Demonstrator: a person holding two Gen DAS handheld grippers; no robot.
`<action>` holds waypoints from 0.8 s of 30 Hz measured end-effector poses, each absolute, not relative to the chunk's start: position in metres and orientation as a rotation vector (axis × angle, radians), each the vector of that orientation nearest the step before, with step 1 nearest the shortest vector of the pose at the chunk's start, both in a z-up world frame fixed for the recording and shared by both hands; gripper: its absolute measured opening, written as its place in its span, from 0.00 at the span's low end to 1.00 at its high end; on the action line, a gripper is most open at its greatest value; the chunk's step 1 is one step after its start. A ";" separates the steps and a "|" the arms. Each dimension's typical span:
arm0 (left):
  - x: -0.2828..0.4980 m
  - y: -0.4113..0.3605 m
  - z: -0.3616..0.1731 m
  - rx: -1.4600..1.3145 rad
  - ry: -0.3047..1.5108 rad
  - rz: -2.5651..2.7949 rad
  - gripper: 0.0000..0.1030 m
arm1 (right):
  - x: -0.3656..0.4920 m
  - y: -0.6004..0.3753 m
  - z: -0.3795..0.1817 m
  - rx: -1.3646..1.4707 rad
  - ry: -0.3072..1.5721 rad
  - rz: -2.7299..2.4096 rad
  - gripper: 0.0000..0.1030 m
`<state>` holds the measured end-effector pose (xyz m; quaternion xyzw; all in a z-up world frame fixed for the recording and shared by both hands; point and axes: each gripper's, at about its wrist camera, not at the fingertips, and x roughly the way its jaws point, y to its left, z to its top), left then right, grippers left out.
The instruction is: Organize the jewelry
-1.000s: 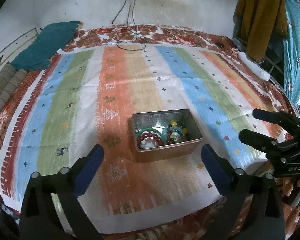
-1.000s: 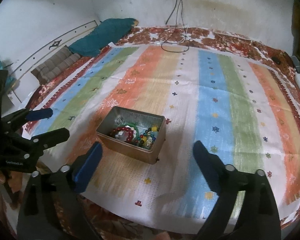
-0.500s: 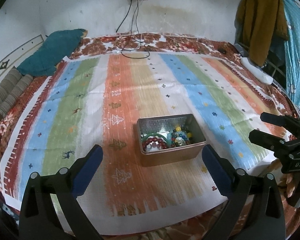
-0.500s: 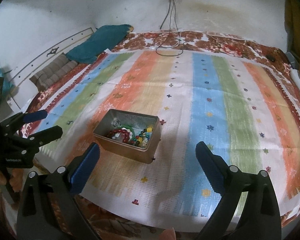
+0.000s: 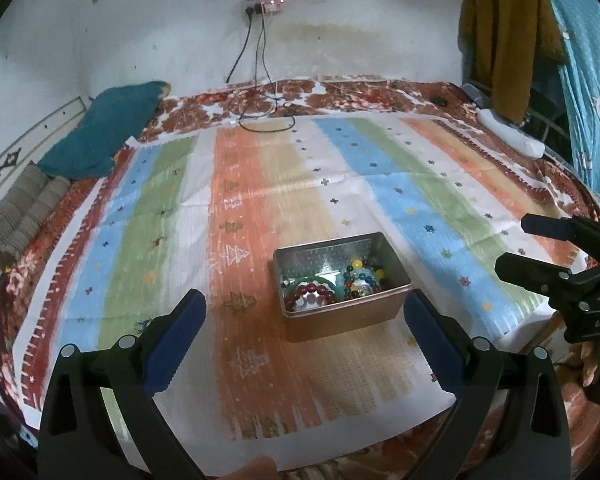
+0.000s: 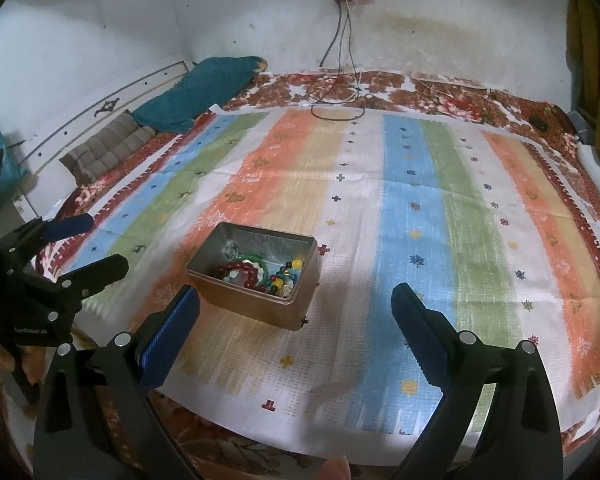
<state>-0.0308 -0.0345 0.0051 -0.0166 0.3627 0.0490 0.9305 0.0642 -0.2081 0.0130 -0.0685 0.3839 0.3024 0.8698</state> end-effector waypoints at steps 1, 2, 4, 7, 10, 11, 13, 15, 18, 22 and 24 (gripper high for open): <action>-0.032 -0.035 0.005 -0.032 0.738 0.103 0.94 | 0.064 -0.208 0.013 -0.143 0.798 0.634 0.94; -0.032 -0.035 0.006 -0.030 0.734 0.107 0.94 | 0.063 -0.209 0.014 -0.143 0.793 0.636 0.94; -0.034 -0.035 0.006 -0.030 0.729 0.113 0.94 | 0.062 -0.210 0.015 -0.142 0.785 0.637 0.94; -0.033 -0.032 0.006 -0.047 0.736 0.119 0.94 | 0.060 -0.211 0.014 -0.146 0.780 0.637 0.94; -0.033 -0.030 0.006 -0.057 0.735 0.113 0.94 | 0.060 -0.211 0.014 -0.145 0.777 0.637 0.94; -0.033 -0.030 0.006 -0.058 0.732 0.111 0.94 | 0.060 -0.211 0.014 -0.145 0.779 0.637 0.94; -0.034 -0.031 0.006 -0.057 0.731 0.107 0.94 | 0.060 -0.211 0.014 -0.144 0.781 0.636 0.95; -0.034 -0.032 0.006 -0.053 0.729 0.107 0.94 | 0.059 -0.211 0.013 -0.146 0.780 0.637 0.94; -0.034 -0.032 0.006 -0.054 0.728 0.108 0.94 | 0.060 -0.211 0.013 -0.150 0.779 0.637 0.94; -0.033 -0.033 0.006 -0.050 0.727 0.116 0.94 | 0.059 -0.212 0.013 -0.145 0.784 0.636 0.94; -0.033 -0.033 0.008 -0.046 0.728 0.120 0.94 | 0.060 -0.212 0.013 -0.143 0.784 0.636 0.95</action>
